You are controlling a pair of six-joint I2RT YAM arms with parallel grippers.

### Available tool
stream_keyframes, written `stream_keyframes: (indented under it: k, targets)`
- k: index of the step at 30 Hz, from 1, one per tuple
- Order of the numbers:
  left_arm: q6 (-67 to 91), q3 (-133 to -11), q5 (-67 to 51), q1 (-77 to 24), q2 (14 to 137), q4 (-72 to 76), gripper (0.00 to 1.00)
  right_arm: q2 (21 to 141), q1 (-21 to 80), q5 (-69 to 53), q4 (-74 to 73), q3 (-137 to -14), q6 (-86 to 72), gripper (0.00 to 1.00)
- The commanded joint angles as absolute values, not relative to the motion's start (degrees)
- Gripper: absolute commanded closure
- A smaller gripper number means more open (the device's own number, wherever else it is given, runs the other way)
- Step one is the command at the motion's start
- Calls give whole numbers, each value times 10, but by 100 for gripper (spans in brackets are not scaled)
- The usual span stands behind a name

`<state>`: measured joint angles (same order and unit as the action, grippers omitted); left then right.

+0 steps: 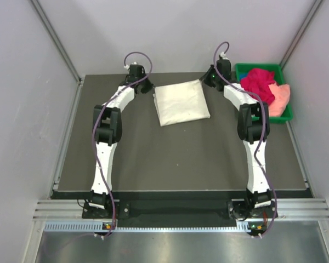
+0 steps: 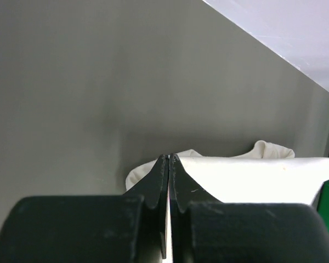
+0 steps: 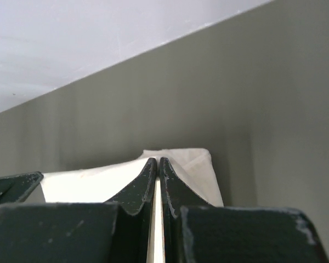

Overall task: Fold and stack the t-shirts
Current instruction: Fold the tshirt

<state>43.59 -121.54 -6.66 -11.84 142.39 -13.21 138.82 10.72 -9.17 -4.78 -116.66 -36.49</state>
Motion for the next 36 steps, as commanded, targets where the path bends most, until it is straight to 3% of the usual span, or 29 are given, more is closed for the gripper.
stream_keyframes:
  k: [1, 8, 14, 18, 23, 27, 28, 30, 34, 36]
  targets:
    - [439, -1237, -55, -110, 1387, -114, 100, 1356, 97, -96, 32, -1166, -371, 100]
    - [419, -1202, -5, -111, 1337, -137, 100, 1317, 100, -107, 92, -1114, -399, 100]
    - [408, -1146, 37, -111, 1321, -90, 100, 1365, 102, -134, 135, -1128, -434, 100]
    - [405, -1206, 53, -106, 1370, -145, 100, 1400, 102, -138, 146, -1154, -456, 100]
    - [406, -1187, 84, -101, 1392, -126, 100, 1478, 103, -156, 144, -1233, -467, 99]
    - [407, -1237, 10, -90, 1447, -111, 99, 1500, 99, -154, 113, -1278, -436, 84]
    - [412, -1258, 3, -88, 1464, -103, 85, 1492, 98, -150, 103, -1269, -428, 81]
    - [425, -1261, -44, -77, 1471, -84, 77, 1445, 91, -134, 103, -1213, -411, 65]
    - [445, -1204, -35, -56, 1407, -91, 74, 1365, 75, -137, 63, -1147, -350, 36]
    - [429, -1180, -19, -57, 1375, -106, 72, 1328, 69, -161, 27, -1119, -288, 35]
